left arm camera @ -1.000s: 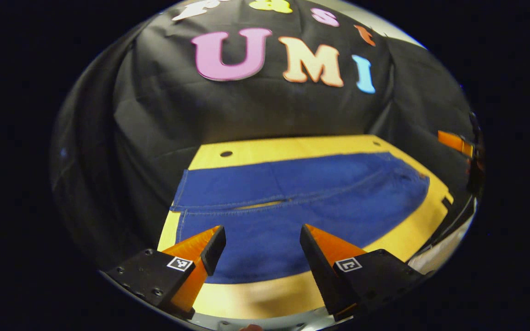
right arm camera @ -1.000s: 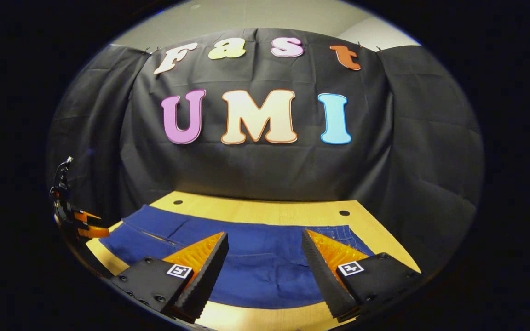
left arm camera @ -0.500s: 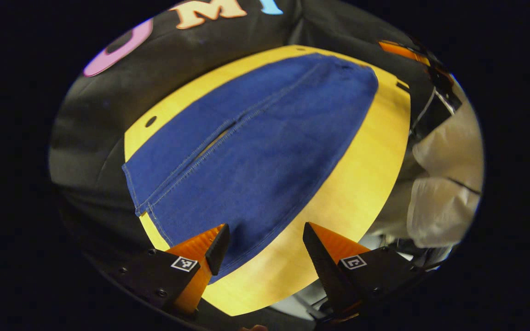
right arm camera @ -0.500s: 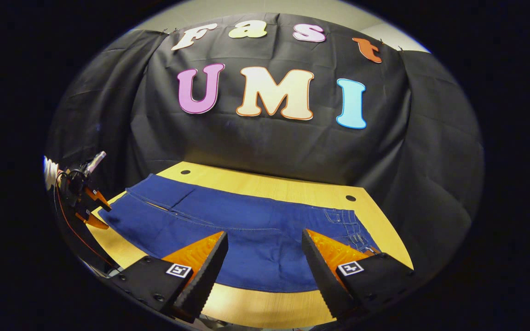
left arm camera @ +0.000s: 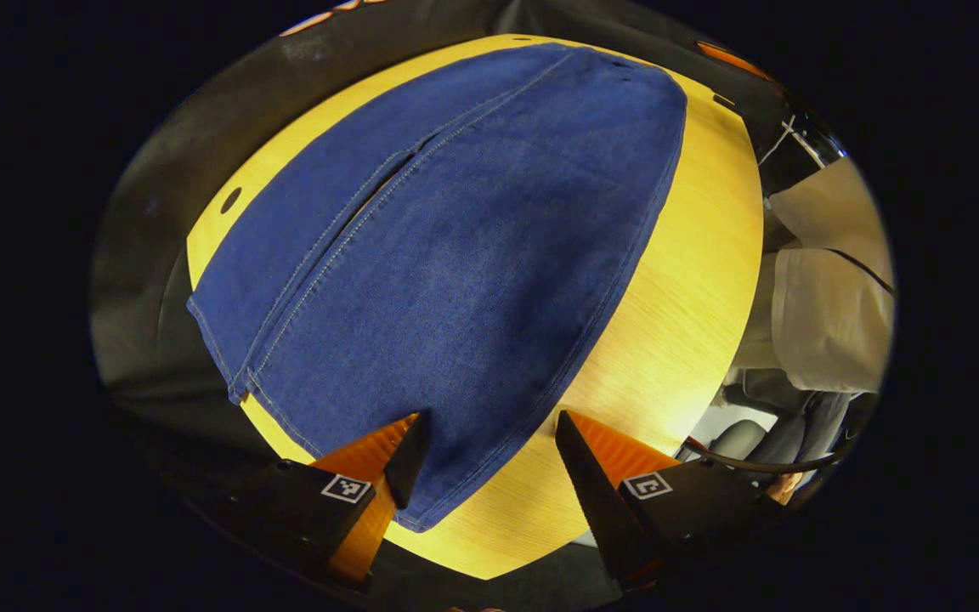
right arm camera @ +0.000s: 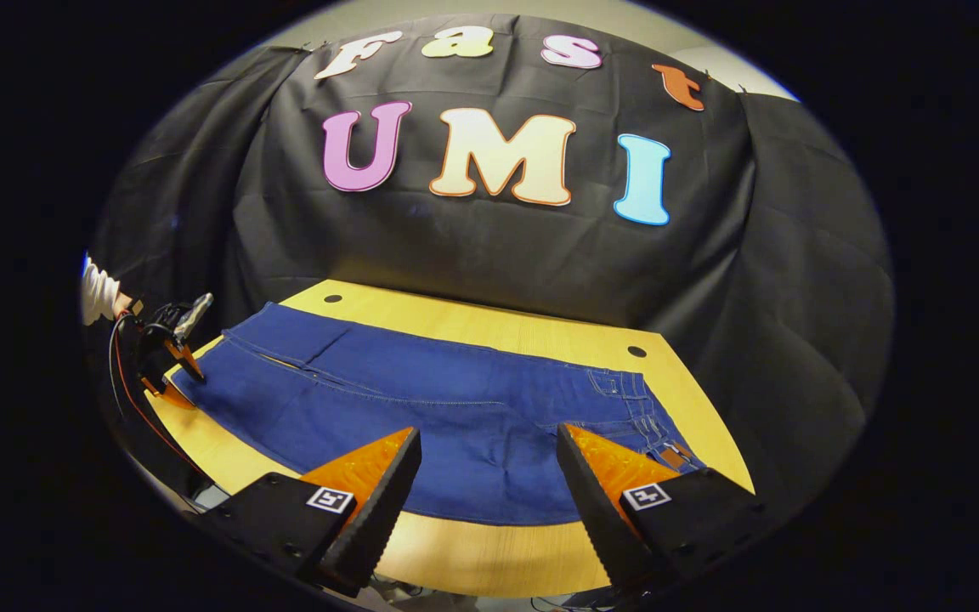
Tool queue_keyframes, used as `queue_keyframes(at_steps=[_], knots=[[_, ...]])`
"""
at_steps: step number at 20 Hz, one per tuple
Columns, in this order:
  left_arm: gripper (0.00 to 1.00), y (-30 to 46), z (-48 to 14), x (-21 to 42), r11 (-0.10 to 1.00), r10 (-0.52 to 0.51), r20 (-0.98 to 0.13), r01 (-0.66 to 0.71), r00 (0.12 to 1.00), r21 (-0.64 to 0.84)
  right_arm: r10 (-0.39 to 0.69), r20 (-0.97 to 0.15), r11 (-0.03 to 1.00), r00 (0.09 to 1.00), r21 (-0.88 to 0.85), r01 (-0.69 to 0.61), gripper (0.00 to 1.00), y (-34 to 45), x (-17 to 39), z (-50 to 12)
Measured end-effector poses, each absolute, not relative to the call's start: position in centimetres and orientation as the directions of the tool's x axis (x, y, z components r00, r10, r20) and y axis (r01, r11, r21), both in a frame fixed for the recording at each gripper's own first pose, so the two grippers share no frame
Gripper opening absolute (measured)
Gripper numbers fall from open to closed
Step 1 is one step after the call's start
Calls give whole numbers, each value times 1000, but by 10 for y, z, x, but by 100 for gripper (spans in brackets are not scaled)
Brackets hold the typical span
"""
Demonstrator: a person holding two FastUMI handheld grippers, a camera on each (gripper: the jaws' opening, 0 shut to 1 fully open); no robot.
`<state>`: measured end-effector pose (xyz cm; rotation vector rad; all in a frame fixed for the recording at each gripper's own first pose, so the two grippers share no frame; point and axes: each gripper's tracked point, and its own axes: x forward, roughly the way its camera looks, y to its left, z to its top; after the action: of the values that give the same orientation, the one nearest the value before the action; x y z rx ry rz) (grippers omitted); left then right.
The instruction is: Grasp the waist and the cuffs of the jeans and fold them to make the two legs overlap; first hold the waist and fold one-third of the jeans toward the cuffs, then hold the cuffs and fold the remaining one-third in the same direction to finish folding.
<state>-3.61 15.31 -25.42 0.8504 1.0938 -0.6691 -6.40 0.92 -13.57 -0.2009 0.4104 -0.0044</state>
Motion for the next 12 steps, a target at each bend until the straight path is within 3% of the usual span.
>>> queue_keyframes(at_steps=[4,6,8,12], knots=[[87,147,-262,-39,532,-55,-964,825,259,191,-58,-400,981,915,-194,-23,99,2,-62,-135],[79,149,-263,-39,549,-37,-969,815,243,183,-49,-406,982,913,-188,-31,100,1,-61,-138],[81,145,-263,-40,522,-39,-968,831,247,192,-32,-419,982,907,-180,-48,98,2,-59,-142],[70,142,-263,-40,539,-28,-968,819,251,197,-4,-453,985,892,-154,-73,100,-2,-57,-152]])
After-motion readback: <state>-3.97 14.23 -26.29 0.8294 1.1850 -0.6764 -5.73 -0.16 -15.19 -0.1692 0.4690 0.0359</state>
